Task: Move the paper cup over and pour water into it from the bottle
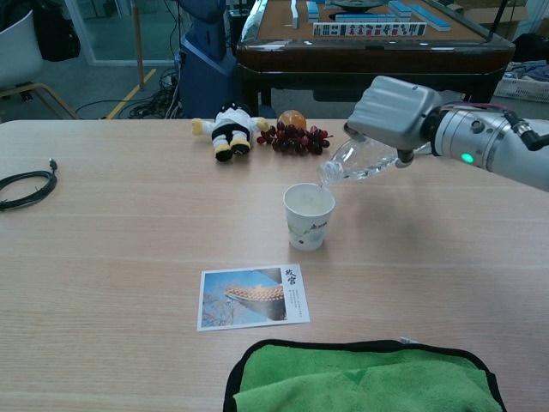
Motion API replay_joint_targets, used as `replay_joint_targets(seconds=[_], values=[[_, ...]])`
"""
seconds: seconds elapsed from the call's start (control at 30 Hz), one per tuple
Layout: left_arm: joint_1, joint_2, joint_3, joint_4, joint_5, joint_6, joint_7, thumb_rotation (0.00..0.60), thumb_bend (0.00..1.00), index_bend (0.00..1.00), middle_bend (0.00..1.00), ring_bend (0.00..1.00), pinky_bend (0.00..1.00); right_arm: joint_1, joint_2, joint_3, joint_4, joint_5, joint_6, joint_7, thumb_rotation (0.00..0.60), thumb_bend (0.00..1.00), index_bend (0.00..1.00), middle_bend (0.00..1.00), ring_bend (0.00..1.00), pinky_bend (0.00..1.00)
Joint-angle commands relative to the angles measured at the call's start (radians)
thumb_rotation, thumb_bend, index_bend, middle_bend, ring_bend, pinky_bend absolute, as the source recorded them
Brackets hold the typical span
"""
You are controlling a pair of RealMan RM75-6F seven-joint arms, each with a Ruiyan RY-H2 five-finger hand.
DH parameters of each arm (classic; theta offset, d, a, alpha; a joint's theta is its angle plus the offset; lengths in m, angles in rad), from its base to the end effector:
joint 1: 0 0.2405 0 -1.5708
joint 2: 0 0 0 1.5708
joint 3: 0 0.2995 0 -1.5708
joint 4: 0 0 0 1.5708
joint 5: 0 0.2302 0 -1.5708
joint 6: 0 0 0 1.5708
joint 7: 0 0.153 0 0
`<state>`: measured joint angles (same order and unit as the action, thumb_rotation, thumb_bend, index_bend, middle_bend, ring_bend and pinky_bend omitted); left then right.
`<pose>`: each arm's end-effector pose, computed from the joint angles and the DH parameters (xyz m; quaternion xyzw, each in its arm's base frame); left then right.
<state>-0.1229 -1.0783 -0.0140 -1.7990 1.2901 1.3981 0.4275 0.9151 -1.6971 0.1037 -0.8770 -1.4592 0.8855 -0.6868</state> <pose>-0.3493 0.1927 0.1472 -0.6316 -0.3774 -0.2345 0.6353 -0.1834 -0.4717 -0.0525 0.8360 0.0645 0.1902 0.5107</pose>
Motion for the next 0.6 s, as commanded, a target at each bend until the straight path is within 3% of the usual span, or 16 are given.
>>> replay_joint_targets(seconds=[0.03, 0.6], values=[[0.000, 0.000, 0.000, 0.000, -0.001, 0.000, 0.000, 0.600, 0.39, 0.10, 0.03, 0.05, 0.27, 0.001, 0.002, -0.001, -0.003, 0.001, 0.000, -0.010, 0.600, 0.09, 0.67, 0.63, 0.57, 0.64], [-0.001, 0.000, -0.001, -0.001, -0.005, -0.004, 0.003, 0.600, 0.39, 0.10, 0.03, 0.05, 0.27, 0.003, 0.008, -0.009, -0.020, 0.007, -0.005, -0.054, 0.600, 0.09, 0.67, 0.63, 0.57, 0.64]])
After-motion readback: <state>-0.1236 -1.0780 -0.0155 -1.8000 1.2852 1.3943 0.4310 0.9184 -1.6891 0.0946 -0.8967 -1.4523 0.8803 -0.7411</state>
